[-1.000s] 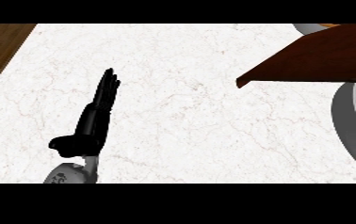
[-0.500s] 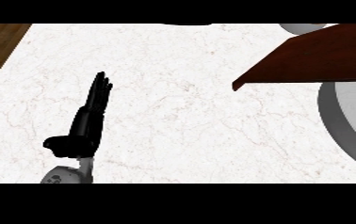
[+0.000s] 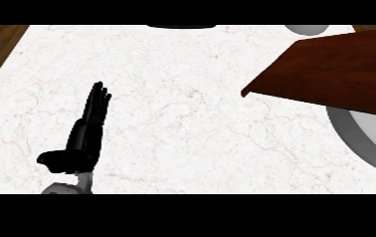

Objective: Pick the lemon from the tray and place it in the pot

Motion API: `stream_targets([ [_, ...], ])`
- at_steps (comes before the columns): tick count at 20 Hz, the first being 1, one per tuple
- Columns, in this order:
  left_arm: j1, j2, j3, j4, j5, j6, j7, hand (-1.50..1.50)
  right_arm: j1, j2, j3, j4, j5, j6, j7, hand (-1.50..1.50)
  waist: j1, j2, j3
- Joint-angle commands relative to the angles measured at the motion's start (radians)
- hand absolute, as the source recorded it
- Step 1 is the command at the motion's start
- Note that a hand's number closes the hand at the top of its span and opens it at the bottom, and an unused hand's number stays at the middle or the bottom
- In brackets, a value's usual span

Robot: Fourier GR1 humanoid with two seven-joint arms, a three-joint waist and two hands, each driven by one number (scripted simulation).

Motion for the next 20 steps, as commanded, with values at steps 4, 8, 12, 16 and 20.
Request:
stream_targets([
  [4, 0.020, -0.006, 0.004, -0.018, -0.011, 0.008, 0.000, 0.00, 0.102, 0.081, -0.132, -0.048, -0.079, -0.123, 0.167, 1.50, -0.017, -0.004, 0.000],
  [8, 0.004, 0.033, 0.043, -0.027, 0.023, -0.028, 0.031, 0.00, 0.122, 0.099, -0.254, -0.058, -0.146, -0.103, 0.174, 1.50, -0.017, -0.005, 0.000],
  [12, 0.061, -0.017, -0.012, -0.009, -0.030, 0.001, -0.026, 0.00, 0.139, 0.164, -0.305, -0.096, -0.217, -0.190, 0.114, -1.50, -0.014, -0.005, 0.000],
  [16, 0.034, 0.015, 0.025, -0.018, -0.006, -0.022, 0.006, 0.00, 0.148, 0.186, -0.270, -0.174, -0.232, -0.419, -0.015, -1.50, -0.004, -0.002, 0.000],
  [20, 0.021, 0.010, 0.027, 0.002, -0.012, -0.022, -0.009, 0.00, 0.182, 0.200, -0.256, -0.336, -0.261, -0.641, -0.148, -1.50, -0.020, -0.007, 0.001],
])
